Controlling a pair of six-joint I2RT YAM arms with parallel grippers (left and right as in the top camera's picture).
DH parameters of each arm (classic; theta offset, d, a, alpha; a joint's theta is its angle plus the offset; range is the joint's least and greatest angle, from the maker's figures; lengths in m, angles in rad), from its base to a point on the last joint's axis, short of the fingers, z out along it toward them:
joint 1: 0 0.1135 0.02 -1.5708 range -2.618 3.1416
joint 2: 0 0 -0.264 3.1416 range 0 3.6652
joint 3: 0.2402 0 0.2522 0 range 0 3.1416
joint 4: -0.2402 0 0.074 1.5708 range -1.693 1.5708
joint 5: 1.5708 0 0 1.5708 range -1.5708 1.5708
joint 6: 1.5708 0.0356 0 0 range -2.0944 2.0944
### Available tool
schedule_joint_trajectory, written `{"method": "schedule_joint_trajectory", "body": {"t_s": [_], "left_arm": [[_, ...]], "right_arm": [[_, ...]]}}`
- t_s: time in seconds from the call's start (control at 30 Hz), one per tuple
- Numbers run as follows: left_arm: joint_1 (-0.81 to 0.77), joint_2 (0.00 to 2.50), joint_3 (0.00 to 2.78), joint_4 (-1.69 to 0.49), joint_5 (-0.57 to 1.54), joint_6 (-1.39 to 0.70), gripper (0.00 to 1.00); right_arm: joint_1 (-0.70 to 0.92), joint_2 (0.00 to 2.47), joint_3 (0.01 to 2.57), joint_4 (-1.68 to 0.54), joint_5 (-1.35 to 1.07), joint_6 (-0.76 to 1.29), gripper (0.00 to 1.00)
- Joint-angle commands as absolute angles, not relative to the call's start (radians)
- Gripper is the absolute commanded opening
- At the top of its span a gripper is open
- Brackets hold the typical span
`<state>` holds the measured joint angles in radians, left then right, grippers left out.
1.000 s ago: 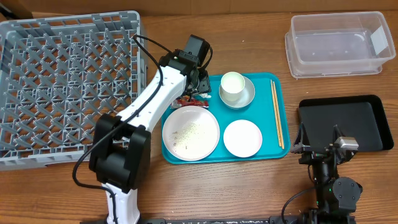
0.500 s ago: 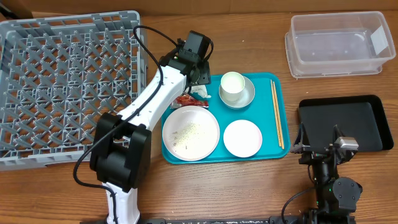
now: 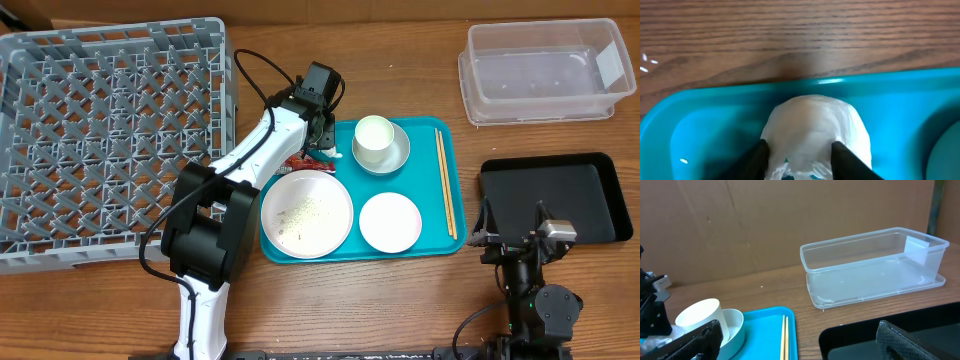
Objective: Sort waste into correct bins and load items into the dishwasher
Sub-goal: 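Close the left gripper on the white tissue, then lift the tissue and carry it right over the clear plastic bin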
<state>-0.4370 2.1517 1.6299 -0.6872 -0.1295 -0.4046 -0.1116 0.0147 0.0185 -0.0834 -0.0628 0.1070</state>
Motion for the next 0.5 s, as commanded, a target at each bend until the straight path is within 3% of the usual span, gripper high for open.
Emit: {"method": "schedule_joint_trajectory", "body": {"t_s": [0.0,0.07,0.17,0.47], "left_arm": [[-0.432,2.164,1.645,-0.695,-0.107,-0.388,0.41],[-0.431,2.164,1.645,-0.699,-0.107,-0.388,0.34],[-0.432,2.165,1.645,-0.702,-0.107,-0.389,0.04],[-0.430,2.132,1.746,-0.783,-0.106,-0.393,0.04]], "right_arm": [[-0.115,0.003,0.008,-0.080,-0.054,0.104,1.00],[-0.115,0.003,0.008,-0.080,-0.054,0.104,1.00],[-0.115,0.003,0.008,-0.080,-0.054,0.104,1.00],[-0.115,0.003,0.008,-0.080,-0.054,0.104,1.00]]}}
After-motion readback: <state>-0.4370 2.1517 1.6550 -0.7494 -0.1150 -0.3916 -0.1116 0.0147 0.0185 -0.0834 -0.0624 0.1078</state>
